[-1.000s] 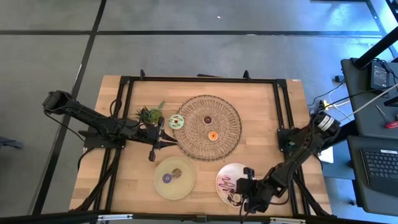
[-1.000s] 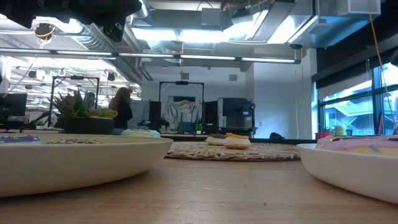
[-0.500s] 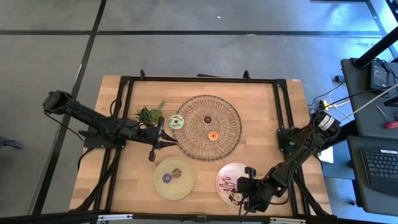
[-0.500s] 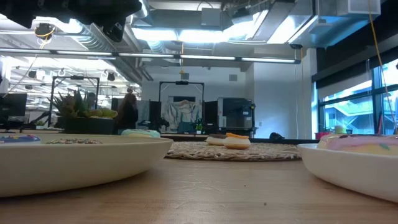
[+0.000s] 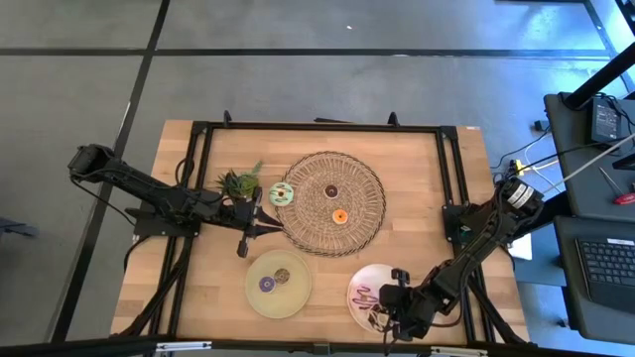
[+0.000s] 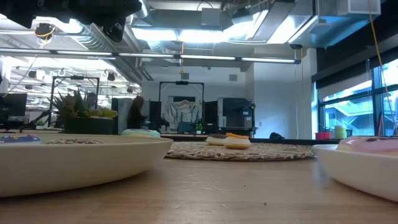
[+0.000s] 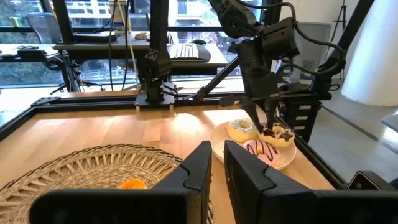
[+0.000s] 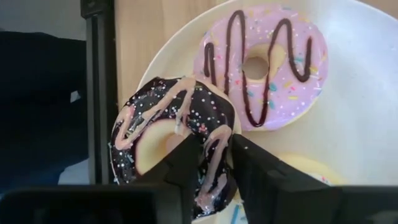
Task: Pick & Place donuts
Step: Put the big black donut on the white plate, then put the small black donut on the light gray plate, then put the small yellow donut on the light gray plate
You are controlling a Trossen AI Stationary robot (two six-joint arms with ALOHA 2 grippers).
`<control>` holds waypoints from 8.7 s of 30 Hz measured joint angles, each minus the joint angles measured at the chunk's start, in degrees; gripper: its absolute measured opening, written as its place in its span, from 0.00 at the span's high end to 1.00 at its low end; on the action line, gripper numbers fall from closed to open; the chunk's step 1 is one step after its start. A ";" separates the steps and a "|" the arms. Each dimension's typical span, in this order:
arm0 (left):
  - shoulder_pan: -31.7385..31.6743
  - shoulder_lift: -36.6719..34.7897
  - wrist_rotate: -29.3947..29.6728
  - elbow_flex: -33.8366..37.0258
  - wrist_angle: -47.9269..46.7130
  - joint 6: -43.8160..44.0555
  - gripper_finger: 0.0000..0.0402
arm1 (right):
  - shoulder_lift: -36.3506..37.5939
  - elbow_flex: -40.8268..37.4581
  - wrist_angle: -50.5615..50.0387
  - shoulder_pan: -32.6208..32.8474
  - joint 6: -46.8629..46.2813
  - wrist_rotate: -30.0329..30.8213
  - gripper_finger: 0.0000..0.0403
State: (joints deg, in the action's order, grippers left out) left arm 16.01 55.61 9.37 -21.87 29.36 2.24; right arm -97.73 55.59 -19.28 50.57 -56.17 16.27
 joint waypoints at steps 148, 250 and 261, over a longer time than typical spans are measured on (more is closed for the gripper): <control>-26.62 58.97 -0.31 -45.99 -33.68 24.10 0.86 | 29.53 -18.03 1.09 -29.62 34.18 8.62 0.67; 20.92 51.12 2.42 -45.90 -63.89 49.09 0.67 | 29.53 -18.03 1.85 -29.77 35.67 9.67 0.67; 19.47 48.39 3.10 -45.90 -63.93 47.56 0.68 | 29.53 -18.03 1.83 -29.77 35.68 9.65 0.67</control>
State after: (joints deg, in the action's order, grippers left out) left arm 35.48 104.01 12.47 -67.77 -34.56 49.80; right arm -68.20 37.56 -17.45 20.80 -20.49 25.92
